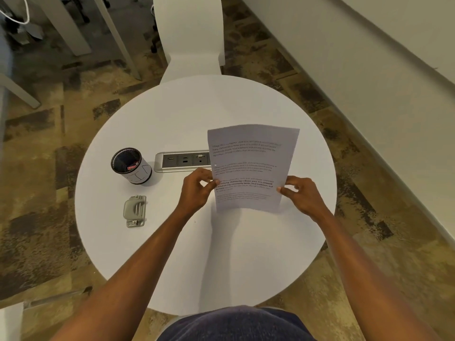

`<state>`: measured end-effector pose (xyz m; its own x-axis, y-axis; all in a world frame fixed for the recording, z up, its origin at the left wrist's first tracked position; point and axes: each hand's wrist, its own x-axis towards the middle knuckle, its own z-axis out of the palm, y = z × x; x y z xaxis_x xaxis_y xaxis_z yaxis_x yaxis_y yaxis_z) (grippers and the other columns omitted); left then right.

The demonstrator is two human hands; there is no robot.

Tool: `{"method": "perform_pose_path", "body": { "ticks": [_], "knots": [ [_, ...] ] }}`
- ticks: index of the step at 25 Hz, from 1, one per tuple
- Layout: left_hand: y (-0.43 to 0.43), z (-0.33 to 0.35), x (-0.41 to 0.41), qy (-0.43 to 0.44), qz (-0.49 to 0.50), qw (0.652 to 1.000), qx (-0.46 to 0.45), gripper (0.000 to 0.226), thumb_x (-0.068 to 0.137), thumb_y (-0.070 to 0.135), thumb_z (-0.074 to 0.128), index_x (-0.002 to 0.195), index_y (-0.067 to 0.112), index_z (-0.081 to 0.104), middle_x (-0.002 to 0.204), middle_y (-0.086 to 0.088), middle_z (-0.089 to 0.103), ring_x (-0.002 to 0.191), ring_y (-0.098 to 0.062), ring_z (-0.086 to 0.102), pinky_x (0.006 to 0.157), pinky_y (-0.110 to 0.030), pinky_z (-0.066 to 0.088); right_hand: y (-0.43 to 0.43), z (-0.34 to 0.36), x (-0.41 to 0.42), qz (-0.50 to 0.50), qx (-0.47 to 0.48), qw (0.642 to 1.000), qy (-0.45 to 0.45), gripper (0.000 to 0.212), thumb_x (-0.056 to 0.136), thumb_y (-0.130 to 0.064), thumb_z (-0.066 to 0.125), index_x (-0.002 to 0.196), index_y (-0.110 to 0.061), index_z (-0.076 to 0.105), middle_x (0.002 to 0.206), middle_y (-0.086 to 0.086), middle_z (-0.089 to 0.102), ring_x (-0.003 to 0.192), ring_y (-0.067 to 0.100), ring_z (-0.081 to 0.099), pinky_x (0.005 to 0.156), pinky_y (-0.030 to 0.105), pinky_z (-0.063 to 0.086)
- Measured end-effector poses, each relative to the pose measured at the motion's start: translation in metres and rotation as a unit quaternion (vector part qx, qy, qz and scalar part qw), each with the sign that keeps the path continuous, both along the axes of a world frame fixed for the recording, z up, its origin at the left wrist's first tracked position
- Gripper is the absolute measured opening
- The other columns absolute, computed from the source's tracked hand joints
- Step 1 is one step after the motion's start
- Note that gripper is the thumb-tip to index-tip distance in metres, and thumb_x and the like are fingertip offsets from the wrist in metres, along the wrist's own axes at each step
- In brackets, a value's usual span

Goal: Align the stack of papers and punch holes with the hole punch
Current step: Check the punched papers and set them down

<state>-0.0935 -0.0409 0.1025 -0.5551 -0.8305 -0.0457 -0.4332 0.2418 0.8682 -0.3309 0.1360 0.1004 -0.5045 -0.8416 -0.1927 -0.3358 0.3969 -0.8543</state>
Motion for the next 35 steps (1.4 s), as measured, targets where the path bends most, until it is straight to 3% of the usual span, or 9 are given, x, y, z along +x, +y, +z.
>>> {"method": "perform_pose_path", "body": {
  "ticks": [6,10,12,17,20,22,25,30,35],
  "knots": [
    [-0.004,0.005,-0.005,0.051,-0.003,0.999,0.012,0.022,0.083,0.01,0.072,0.104,0.005,0.073,0.109,-0.01,0.069,0.089,-0.017,0.061,0.065,-0.007,0.045,-0.004,0.006,-0.005,-0.027,-0.052,0.998,-0.011,0.021,0.087,-0.014,0.068,0.107,-0.017,0.073,0.108,-0.007,0.07,0.087,-0.013,0.063,0.074,0.002,0.043],
    [-0.003,-0.003,-0.002,-0.007,0.001,1.0,0.026,0.028,0.082,0.02,0.073,0.107,0.007,0.071,0.112,-0.006,0.067,0.092,-0.021,0.061,0.071,-0.029,0.051,-0.004,-0.003,-0.002,-0.008,0.009,0.999,-0.034,0.031,0.087,-0.02,0.07,0.118,-0.015,0.069,0.12,-0.005,0.067,0.101,0.012,0.064,0.091,0.028,0.045],
    [-0.001,-0.004,-0.003,0.005,0.006,0.999,0.033,0.026,0.084,0.018,0.072,0.106,0.005,0.072,0.112,-0.01,0.067,0.095,-0.025,0.062,0.075,-0.035,0.054,-0.008,-0.002,0.001,-0.016,-0.005,0.999,-0.045,0.029,0.088,-0.02,0.068,0.117,-0.013,0.069,0.119,0.0,0.069,0.101,0.016,0.066,0.093,0.034,0.05],
    [-0.006,0.01,-0.014,0.078,0.01,0.995,0.064,0.019,0.084,0.015,0.071,0.102,0.007,0.074,0.107,-0.008,0.071,0.091,-0.018,0.064,0.071,-0.015,0.049,-0.009,0.019,-0.008,-0.047,-0.074,0.992,-0.089,0.022,0.088,-0.016,0.068,0.108,-0.023,0.072,0.104,-0.006,0.074,0.092,0.007,0.071,0.08,0.021,0.057],
    [-0.009,0.024,-0.02,0.114,-0.018,0.984,0.135,0.018,0.086,0.017,0.07,0.101,0.008,0.075,0.102,-0.004,0.076,0.093,-0.017,0.071,0.078,-0.019,0.055,-0.003,0.029,-0.017,-0.054,-0.088,0.99,-0.101,0.021,0.088,-0.016,0.068,0.108,-0.019,0.074,0.101,-0.009,0.076,0.089,0.014,0.072,0.074,0.028,0.059],
    [-0.007,0.03,-0.026,0.126,-0.027,0.977,0.169,0.014,0.084,0.017,0.071,0.096,0.011,0.076,0.093,0.002,0.077,0.085,-0.009,0.072,0.073,-0.017,0.055,0.005,0.031,-0.021,-0.072,-0.098,0.985,-0.122,0.017,0.087,-0.015,0.069,0.101,-0.023,0.075,0.096,-0.009,0.077,0.086,0.015,0.073,0.069,0.025,0.06],
    [0.005,0.023,-0.039,0.094,-0.007,0.973,0.209,0.005,0.081,0.017,0.074,0.085,0.014,0.076,0.076,0.006,0.075,0.063,-0.002,0.064,0.056,-0.015,0.048,0.019,0.025,-0.026,-0.128,-0.083,0.979,-0.139,0.007,0.085,-0.015,0.071,0.088,-0.019,0.076,0.089,-0.004,0.078,0.082,0.016,0.074,0.063,0.023,0.059],
    [0.046,-0.011,-0.052,0.047,0.022,0.95,0.308,0.005,0.079,0.008,0.075,0.078,0.006,0.071,0.063,0.003,0.071,0.052,-0.006,0.062,0.05,-0.02,0.044,0.053,0.0,-0.03,-0.198,-0.032,0.968,-0.152,0.001,0.082,-0.012,0.074,0.082,-0.011,0.075,0.084,0.005,0.077,0.074,0.018,0.074,0.059,0.023,0.057],
    [0.079,-0.039,-0.057,-0.005,0.065,0.93,0.361,0.015,0.075,0.005,0.078,0.082,0.004,0.064,0.074,-0.01,0.07,0.052,-0.013,0.063,0.044,-0.02,0.043,0.077,-0.029,-0.025,-0.233,0.036,0.956,-0.175,0.003,0.083,-0.006,0.072,0.08,-0.008,0.073,0.082,0.009,0.076,0.066,0.017,0.072,0.053,0.022,0.055]
  ]
}}
